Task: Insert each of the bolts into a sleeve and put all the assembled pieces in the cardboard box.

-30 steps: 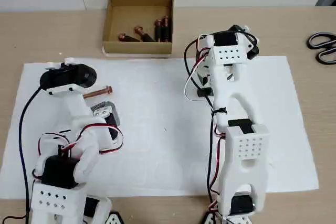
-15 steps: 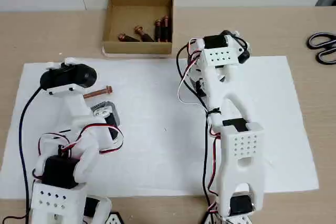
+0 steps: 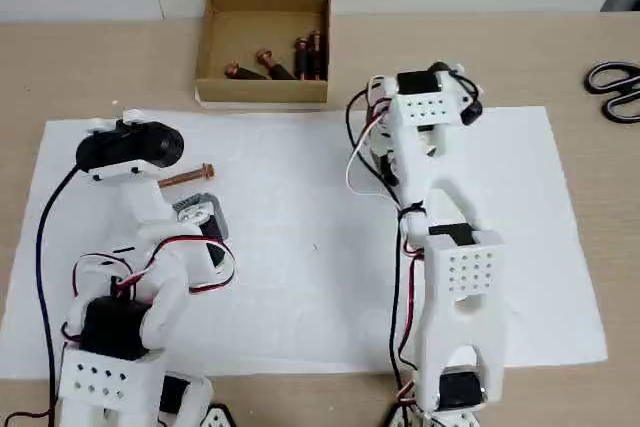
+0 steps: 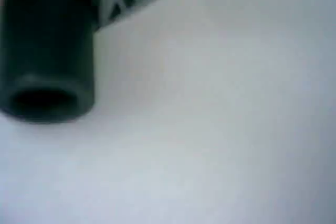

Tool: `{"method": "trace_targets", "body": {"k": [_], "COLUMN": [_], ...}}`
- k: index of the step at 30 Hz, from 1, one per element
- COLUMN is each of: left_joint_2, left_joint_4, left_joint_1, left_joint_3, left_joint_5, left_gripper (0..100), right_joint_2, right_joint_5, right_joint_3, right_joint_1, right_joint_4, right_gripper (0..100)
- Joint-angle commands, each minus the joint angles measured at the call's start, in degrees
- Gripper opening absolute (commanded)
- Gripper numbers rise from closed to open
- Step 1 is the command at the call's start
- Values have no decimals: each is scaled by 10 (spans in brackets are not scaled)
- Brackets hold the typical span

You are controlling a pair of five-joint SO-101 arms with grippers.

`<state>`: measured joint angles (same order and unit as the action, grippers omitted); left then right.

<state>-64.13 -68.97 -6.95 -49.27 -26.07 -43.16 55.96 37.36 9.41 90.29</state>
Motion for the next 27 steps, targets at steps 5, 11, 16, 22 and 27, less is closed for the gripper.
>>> {"method": "trace_targets", "body": {"k": [5, 11, 16, 22, 27], "left_joint_2": [-7, -7, -7, -7, -7], "left_joint_4": [10, 10, 10, 10, 10], "left_joint_1": [0, 0, 2, 3, 3], "left_joint_3": [20, 20, 20, 20, 20], "left_joint_5": [2, 2, 2, 2, 2], "left_gripper": [6, 6, 6, 6, 6], "right_joint_2": [7, 3, 3, 2, 2], "right_joint_5": [1, 0, -1, -15, -16], "right_joint_3": [4, 4, 4, 4, 1], "right_joint_1": [-10, -18, -28, -24, -24], "right_joint_4": [-24, -41, -37, -37, -36], "right_gripper": [167, 166, 165, 165, 123]}}
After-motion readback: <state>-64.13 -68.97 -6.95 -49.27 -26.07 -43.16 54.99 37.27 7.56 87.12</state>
